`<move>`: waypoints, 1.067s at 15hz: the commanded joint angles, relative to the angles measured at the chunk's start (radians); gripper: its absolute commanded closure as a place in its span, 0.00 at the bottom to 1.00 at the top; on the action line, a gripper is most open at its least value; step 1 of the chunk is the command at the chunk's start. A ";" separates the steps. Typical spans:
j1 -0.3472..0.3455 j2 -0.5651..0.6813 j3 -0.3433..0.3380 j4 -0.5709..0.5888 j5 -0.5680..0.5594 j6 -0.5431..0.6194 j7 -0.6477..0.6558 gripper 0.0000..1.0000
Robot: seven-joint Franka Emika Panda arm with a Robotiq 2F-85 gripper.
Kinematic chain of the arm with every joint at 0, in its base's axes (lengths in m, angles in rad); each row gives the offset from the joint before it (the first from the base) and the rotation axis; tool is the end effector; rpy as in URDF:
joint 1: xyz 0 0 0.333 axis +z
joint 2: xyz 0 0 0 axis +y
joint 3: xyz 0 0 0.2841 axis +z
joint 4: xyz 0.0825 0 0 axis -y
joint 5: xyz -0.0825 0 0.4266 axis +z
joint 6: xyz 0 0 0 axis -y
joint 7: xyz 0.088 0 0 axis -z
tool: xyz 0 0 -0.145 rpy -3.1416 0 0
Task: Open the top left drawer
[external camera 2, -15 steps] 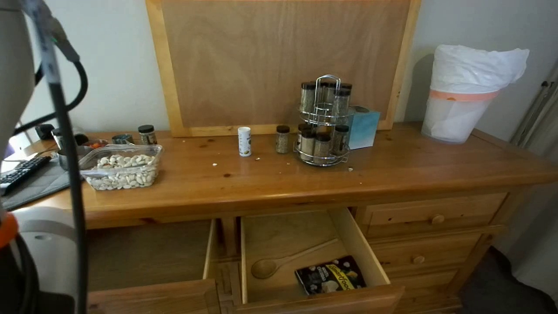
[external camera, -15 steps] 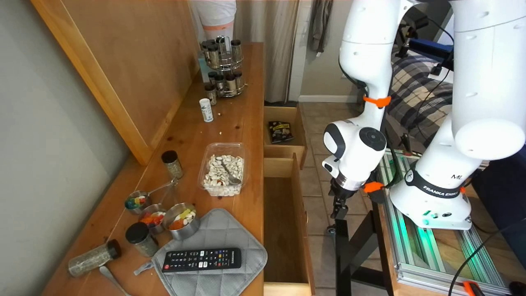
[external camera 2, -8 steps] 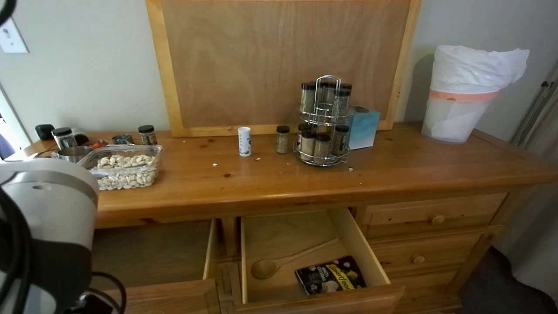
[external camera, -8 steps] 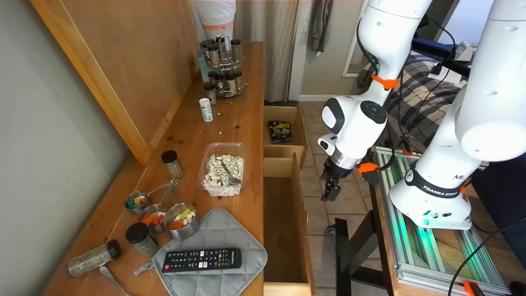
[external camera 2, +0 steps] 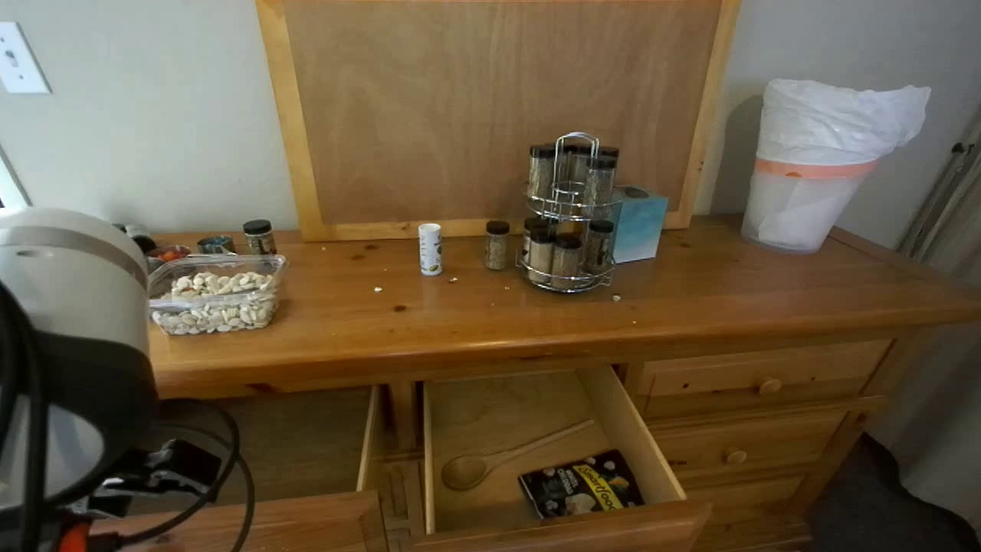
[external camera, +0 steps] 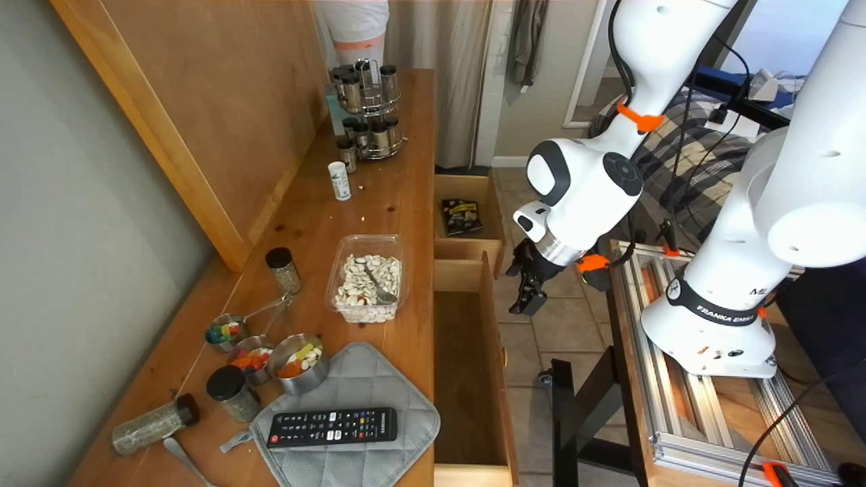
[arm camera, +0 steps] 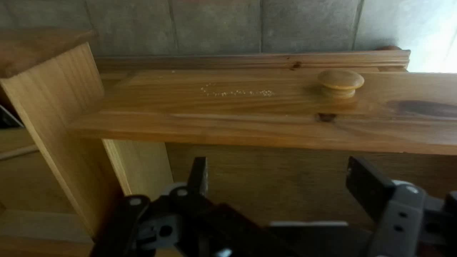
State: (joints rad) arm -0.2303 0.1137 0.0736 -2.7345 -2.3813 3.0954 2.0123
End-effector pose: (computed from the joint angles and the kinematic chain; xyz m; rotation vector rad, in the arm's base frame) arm 0.3087 0.0100 0.0624 2.9821 0.3078 0.4686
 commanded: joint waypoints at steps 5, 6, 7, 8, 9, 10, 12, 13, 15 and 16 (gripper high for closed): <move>-0.005 0.066 0.151 0.111 -0.179 -0.063 0.159 0.00; -0.012 0.086 0.174 0.128 -0.217 -0.072 0.200 0.00; -0.027 0.102 0.206 0.137 -0.138 -0.083 0.135 0.00; -0.040 0.134 0.230 0.152 -0.135 -0.090 0.145 0.00; -0.055 0.162 0.255 0.164 -0.132 -0.103 0.139 0.00; -0.075 0.196 0.282 0.173 -0.131 -0.125 0.137 0.00; -0.131 0.262 0.342 0.189 -0.130 -0.158 0.124 0.00; -0.164 0.296 0.372 0.194 -0.130 -0.171 0.116 0.00; -0.220 0.363 0.402 0.202 -0.130 -0.191 0.090 0.00; -0.243 0.387 0.407 0.201 -0.130 -0.196 0.079 0.00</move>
State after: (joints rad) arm -0.3885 0.3931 0.4417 -2.5622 -2.5114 2.9168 2.1272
